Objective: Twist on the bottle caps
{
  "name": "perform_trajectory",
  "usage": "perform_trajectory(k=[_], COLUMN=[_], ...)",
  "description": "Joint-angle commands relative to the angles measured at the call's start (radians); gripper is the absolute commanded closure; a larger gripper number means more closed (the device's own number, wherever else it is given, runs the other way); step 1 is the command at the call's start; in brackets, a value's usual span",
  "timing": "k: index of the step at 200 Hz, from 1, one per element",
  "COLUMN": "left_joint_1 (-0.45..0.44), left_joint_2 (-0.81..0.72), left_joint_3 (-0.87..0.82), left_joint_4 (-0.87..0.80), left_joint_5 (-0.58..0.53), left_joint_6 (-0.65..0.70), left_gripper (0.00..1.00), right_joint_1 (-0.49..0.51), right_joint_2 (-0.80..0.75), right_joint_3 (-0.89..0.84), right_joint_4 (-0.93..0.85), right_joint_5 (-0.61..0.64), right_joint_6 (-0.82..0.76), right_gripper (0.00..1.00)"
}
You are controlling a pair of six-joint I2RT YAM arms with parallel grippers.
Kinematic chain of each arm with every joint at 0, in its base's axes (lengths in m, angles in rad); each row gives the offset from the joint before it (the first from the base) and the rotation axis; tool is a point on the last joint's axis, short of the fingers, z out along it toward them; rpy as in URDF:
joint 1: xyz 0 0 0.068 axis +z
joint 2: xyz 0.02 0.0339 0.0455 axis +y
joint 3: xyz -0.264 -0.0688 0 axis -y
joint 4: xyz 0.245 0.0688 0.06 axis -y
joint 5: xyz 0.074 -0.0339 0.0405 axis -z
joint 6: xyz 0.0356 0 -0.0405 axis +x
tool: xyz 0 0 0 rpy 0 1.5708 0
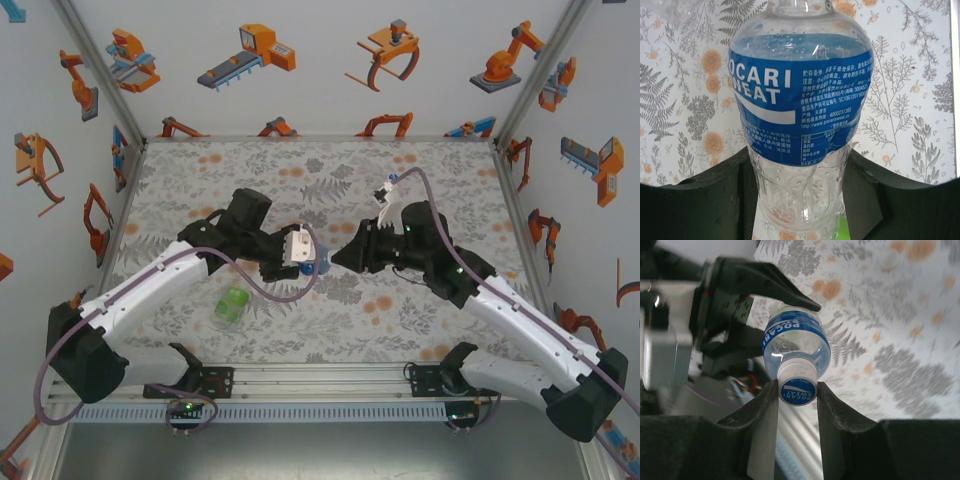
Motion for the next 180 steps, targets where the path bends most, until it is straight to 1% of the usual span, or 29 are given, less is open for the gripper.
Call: perform_trajectory(k=[1, 19, 42, 57, 61, 68, 79, 90, 108, 137, 166, 180], left_joint_1=[-0.009, -0.011, -0.013, -0.013, -0.014, -0.014, -0.015, -0.016, -0.016, -0.018, -0.022, -0.024], left_joint_2=[0.019, 0.032, 0.033, 0.032, 0.033, 0.033, 0.032, 0.027, 0.014, -0.011, -0.034, -0.046], left_joint_3=[0.052, 0.062, 0.065, 0.065, 0.065, 0.066, 0.068, 0.067, 0.061, 0.054, 0.048, 0.045], left_joint_4=[0.057, 0.058, 0.057, 0.059, 0.059, 0.06, 0.059, 0.059, 0.059, 0.045, 0.025, 0.016], left_joint_5=[0.038, 0.038, 0.04, 0.039, 0.04, 0.04, 0.04, 0.04, 0.041, 0.049, 0.068, 0.081], left_joint_6=[0.009, 0.014, 0.018, 0.023, 0.022, 0.024, 0.024, 0.023, 0.022, 0.021, 0.013, 0.01], left_gripper=[1.0, 1.0, 1.0, 1.0, 1.0, 1.0, 1.0, 1.0, 1.0, 1.0, 1.0, 1.0], right_joint_1=[0.006, 0.004, 0.003, 0.002, 0.003, 0.003, 0.003, 0.003, 0.003, 0.003, 0.004, 0.004], right_joint_2=[0.037, 0.041, 0.033, 0.04, 0.041, 0.04, 0.031, 0.016, -0.02, -0.066, -0.079, -0.081], right_joint_3=[0.02, 0.051, 0.058, 0.076, 0.084, 0.097, 0.122, 0.145, 0.161, 0.16, 0.179, 0.187], right_joint_4=[-0.049, -0.139, -0.11, -0.092, -0.09, -0.088, -0.092, -0.102, -0.106, -0.112, -0.148, -0.169], right_joint_5=[0.065, 0.123, 0.143, 0.129, 0.123, 0.121, 0.114, 0.109, 0.068, -0.049, -0.2, -0.27], right_joint_6=[0.469, 0.525, 0.509, 0.444, 0.408, 0.353, 0.237, 0.102, -0.154, -0.56, -0.915, -1.059], right_gripper=[1.0, 1.0, 1.0, 1.0, 0.96, 0.86, 0.72, 0.61, 0.52, 0.48, 0.46, 0.45])
